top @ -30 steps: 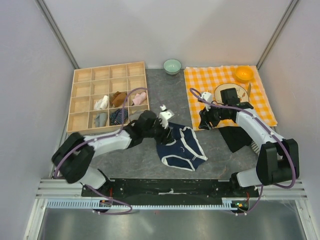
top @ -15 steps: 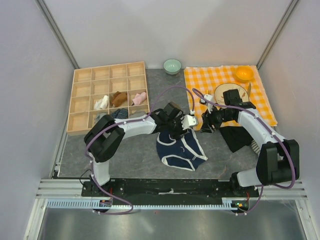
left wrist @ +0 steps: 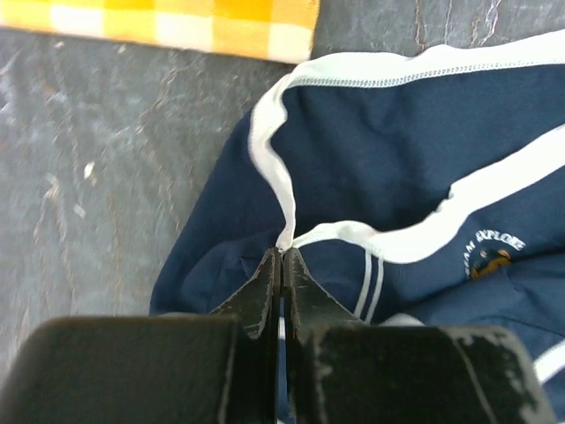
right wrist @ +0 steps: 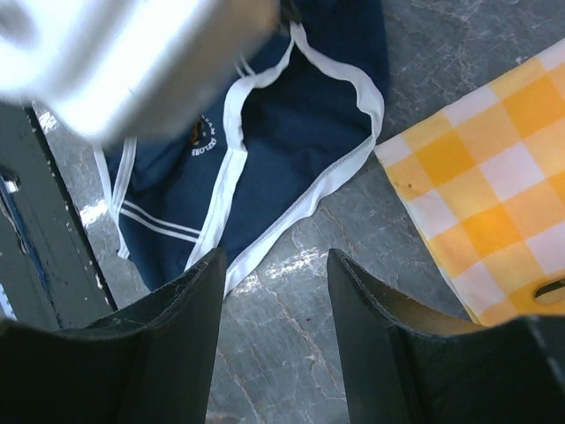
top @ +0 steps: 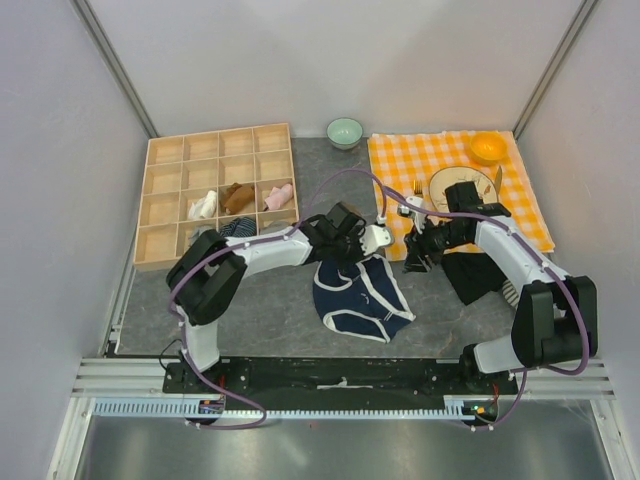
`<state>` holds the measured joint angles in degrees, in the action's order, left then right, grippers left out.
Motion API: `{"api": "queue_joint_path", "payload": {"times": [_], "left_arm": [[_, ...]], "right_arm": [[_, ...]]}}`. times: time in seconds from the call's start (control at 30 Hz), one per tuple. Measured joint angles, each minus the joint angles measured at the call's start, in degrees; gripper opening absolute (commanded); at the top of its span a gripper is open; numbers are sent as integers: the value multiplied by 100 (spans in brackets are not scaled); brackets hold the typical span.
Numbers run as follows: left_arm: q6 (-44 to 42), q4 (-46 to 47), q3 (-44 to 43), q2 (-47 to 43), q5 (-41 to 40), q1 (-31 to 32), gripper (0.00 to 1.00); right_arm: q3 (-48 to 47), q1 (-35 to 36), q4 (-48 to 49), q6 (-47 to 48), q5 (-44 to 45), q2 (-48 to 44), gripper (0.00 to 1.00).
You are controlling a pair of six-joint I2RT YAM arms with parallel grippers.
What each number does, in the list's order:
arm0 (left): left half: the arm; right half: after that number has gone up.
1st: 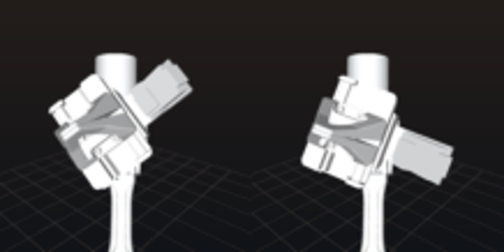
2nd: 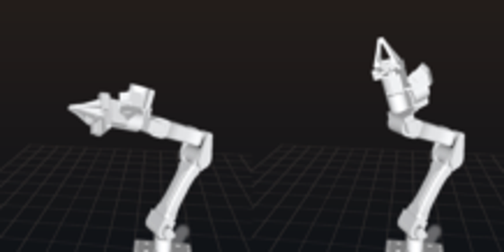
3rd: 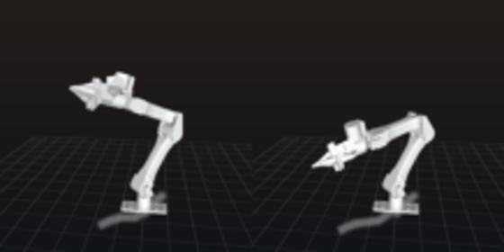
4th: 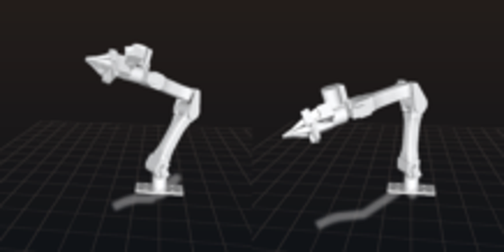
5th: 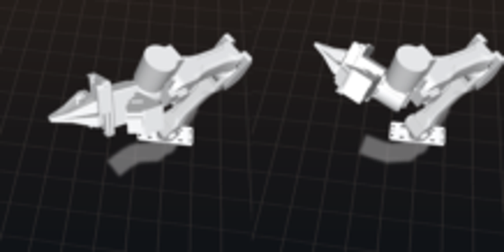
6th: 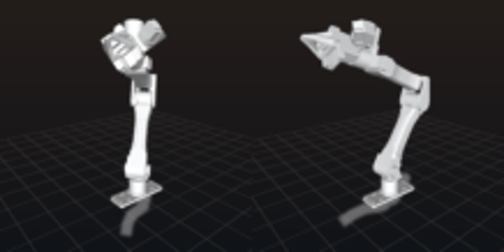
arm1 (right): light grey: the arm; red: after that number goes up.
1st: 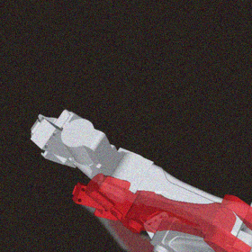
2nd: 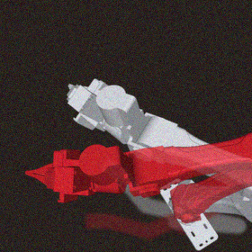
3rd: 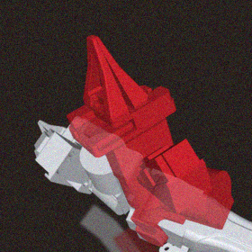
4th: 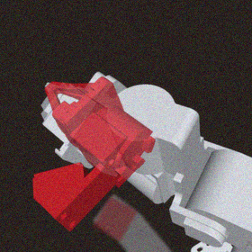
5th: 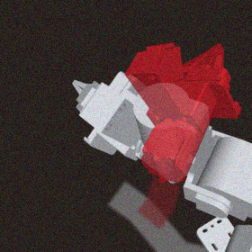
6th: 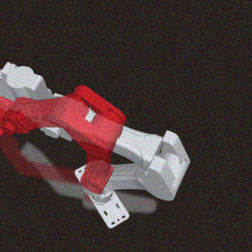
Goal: Roll the underwear
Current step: Flatten out the underwear at the center of the board.
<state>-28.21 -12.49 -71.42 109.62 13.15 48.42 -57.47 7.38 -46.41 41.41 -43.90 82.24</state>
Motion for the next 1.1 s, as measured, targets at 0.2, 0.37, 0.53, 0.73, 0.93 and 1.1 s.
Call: {"api": "queue_joint_path", "payload": {"times": [0.2, 0.37, 0.53, 0.73, 0.93, 1.1], "left_arm": [[1106, 177, 581, -1176, -20, -295, 2], [2024, 498, 940, -1982, 232, -678, 2], [2579, 579, 1292, -2424, 400, -796, 2], [2787, 575, 1523, -2638, 527, -850, 2], [2844, 575, 1545, -2660, 610, -986, 2], [2874, 577, 1545, -2660, 693, -1102, 2]], "right_arm": [[155, -2, -216, 428, -42, -122, 57], [369, 11, -269, 551, -133, -361, 62], [597, 339, -175, 514, -116, -522, 64], [750, 1078, 0, 302, 140, -586, 66], [846, 1266, 610, -350, 1283, -509, 66], [848, 1266, 772, -577, 1775, -205, 67]]}}
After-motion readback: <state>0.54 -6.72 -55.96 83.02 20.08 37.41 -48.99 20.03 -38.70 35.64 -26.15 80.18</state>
